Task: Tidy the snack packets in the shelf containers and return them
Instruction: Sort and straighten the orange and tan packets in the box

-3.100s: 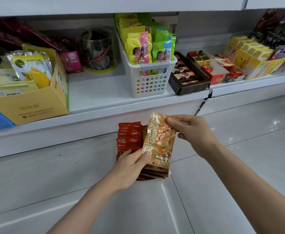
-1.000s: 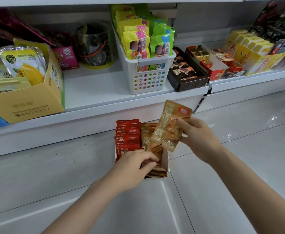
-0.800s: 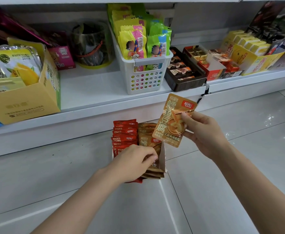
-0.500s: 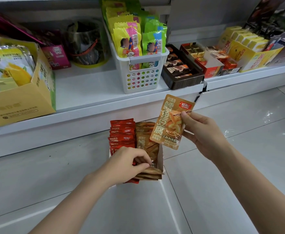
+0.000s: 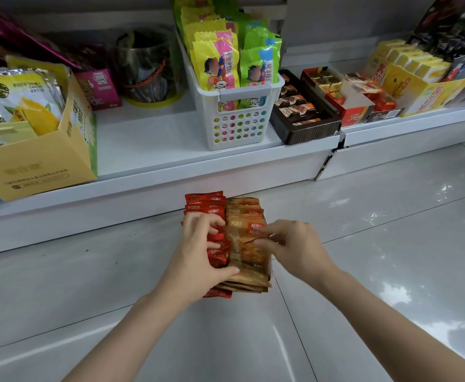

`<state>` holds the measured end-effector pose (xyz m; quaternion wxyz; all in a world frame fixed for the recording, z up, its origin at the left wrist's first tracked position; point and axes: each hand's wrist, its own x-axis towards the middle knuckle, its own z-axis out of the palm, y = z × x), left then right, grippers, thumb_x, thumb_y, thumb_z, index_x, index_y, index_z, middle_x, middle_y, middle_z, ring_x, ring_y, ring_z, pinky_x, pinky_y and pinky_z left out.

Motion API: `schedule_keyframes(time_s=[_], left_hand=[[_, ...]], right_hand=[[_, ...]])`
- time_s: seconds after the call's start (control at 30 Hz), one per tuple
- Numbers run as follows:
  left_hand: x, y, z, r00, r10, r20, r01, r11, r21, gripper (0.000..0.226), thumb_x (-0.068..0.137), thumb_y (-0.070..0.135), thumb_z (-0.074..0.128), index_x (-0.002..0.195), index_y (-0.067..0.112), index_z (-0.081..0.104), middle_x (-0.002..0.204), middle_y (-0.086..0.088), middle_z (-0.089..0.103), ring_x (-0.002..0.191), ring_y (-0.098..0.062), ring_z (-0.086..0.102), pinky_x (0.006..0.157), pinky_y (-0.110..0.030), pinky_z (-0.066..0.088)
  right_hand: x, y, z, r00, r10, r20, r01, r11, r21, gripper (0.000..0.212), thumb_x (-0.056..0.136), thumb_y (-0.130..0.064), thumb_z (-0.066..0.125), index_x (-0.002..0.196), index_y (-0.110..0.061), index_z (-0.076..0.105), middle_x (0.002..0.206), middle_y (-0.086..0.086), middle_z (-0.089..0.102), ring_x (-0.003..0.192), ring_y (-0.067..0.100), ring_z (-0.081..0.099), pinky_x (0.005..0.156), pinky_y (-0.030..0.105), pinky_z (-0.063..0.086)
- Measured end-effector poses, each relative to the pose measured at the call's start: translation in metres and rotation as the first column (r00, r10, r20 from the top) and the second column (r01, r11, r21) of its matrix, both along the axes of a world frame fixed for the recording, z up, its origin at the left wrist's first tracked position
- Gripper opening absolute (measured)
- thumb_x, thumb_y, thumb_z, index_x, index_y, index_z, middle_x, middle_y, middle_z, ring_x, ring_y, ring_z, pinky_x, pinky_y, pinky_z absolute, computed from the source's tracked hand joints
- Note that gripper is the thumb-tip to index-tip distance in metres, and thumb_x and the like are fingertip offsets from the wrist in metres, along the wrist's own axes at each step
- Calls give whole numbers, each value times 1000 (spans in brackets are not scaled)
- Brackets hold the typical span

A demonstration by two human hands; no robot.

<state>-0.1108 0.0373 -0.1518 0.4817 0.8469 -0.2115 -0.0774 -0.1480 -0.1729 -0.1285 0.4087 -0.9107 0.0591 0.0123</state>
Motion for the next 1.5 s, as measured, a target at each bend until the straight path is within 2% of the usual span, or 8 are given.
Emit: schedule_keyframes(time_s=[0.13, 0.3, 0.57, 0.8, 0.93, 1.13, 1.3, 1.5], left_hand=[[0, 2, 2, 997, -43, -64, 48, 995, 86, 96, 68, 32, 88, 142, 46, 29, 133, 27, 36, 115, 7, 47, 88, -9, 43], [6, 2, 7, 995, -100, 19, 96, 985, 146, 50, 77, 25, 83, 119, 39, 61, 137, 31, 36, 111, 10, 49, 90, -11, 43], [8, 3, 7, 987, -158, 23, 152, 975, 162, 49, 76, 27, 83, 119, 39, 63, 132, 28, 47, 115, 5, 49, 94, -13, 41], [9, -3, 13, 986, -157, -47, 164, 960, 228, 34, 94, 39, 63, 123, 43, 46, 110, 27, 64, 109, 7, 54, 89, -14, 42], [15, -6, 13, 979, -201, -12, 192, 914, 358, 18, 101, 32, 52, 114, 33, 64, 104, 25, 62, 100, 3, 57, 86, -16, 45], [14, -8, 14, 973, -230, 4, 217, 924, 315, 17, 99, 27, 58, 105, 30, 74, 101, 23, 66, 97, 3, 59, 86, -12, 43], [4, -12, 16, 915, -343, 211, 256, 900, 354, 13, 96, 19, 63, 98, 22, 75, 94, 14, 72, 88, -6, 55, 89, -11, 29], [4, -3, 17, 913, -396, 95, 355, 888, 293, 17, 99, 21, 58, 99, 27, 73, 94, 20, 67, 93, -1, 53, 90, -16, 39]], right_hand=[[-4, -1, -3, 993, 118, 24, -114, 984, -140, 16, 89, -19, 73, 103, -24, 79, 96, -8, 77, 80, 0, 65, 74, 2, 42], [-4, -3, -1, 982, 189, 27, -172, 935, -309, 21, 92, -19, 69, 109, -27, 78, 102, -4, 77, 92, 20, 70, 83, 33, 54], [8, 3, -2, 945, 308, -112, -327, 855, -403, 27, 101, -23, 53, 120, -29, 71, 106, 3, 74, 94, 25, 64, 87, 33, 49], [5, -9, 0, 929, 343, -137, -369, 879, -302, 29, 102, -20, 52, 123, -30, 70, 106, 1, 73, 88, 17, 58, 71, 12, 32], [5, -12, 5, 859, 419, -294, -499, 812, -302, 40, 99, -11, 49, 128, -35, 65, 114, -7, 69, 102, 14, 56, 80, 15, 36], [17, -17, 9, 994, 98, -43, -107, 933, -343, 32, 94, -13, 57, 119, -26, 71, 113, -9, 70, 96, 9, 63, 87, 24, 51], [20, 3, -17, 993, 112, -41, -116, 824, -554, 29, 97, -29, 56, 124, -31, 65, 115, -8, 68, 106, 20, 56, 88, 33, 42], [19, 6, -23, 994, 49, 96, 11, 840, -542, 25, 93, -33, 65, 115, -24, 70, 109, -1, 65, 100, 25, 57, 86, 38, 44]])
